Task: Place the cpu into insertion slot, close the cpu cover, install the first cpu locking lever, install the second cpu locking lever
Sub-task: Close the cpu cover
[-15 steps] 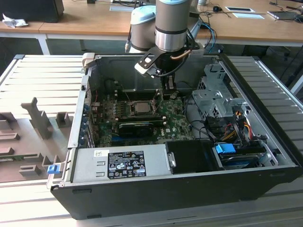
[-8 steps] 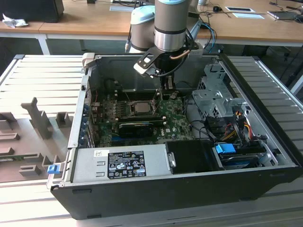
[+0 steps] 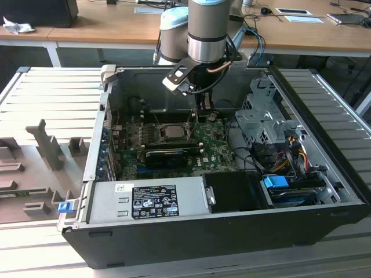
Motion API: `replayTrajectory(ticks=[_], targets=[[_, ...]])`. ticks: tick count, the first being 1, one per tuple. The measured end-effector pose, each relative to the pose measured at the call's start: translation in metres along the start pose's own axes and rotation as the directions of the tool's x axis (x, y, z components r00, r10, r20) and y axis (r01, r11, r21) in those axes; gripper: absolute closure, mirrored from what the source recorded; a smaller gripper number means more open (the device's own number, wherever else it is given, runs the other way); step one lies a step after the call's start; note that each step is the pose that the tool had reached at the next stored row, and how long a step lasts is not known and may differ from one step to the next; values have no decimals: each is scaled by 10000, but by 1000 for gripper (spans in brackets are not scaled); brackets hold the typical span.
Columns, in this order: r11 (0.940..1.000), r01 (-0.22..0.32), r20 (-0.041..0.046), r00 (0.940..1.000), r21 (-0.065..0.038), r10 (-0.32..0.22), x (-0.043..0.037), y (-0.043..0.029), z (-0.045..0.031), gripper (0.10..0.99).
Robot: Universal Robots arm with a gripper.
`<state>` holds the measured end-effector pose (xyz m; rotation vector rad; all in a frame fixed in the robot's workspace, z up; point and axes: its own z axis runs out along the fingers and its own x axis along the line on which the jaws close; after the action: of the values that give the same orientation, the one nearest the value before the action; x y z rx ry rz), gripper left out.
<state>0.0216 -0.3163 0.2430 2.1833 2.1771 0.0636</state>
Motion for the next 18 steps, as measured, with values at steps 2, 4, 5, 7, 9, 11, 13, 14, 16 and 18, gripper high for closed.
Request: replayTrajectory(ticks=[2,4,5,7,9,11,13,14,16,18], targets=[[10000,0,0,10000,0,0,0,-5,0,980],[10000,3,0,10000,0,-3,0,-7,0,980],[10000,2,0,10000,0,-2,0,-8,0,980],[10000,-1,0,10000,0,1,0,-12,-1,980],[10000,0,0,10000,0,0,0,-21,-1,980],[10000,1,0,10000,0,-1,0,-27,-2,980],[10000,-1,0,10000,0,1,0,-32,-2,980],[10000,0,0,10000,0,0,0,-34,-2,980],[10000,0,0,10000,0,0,0,-46,-3,980],[10000,1,0,10000,0,-1,0,-70,-5,980]])
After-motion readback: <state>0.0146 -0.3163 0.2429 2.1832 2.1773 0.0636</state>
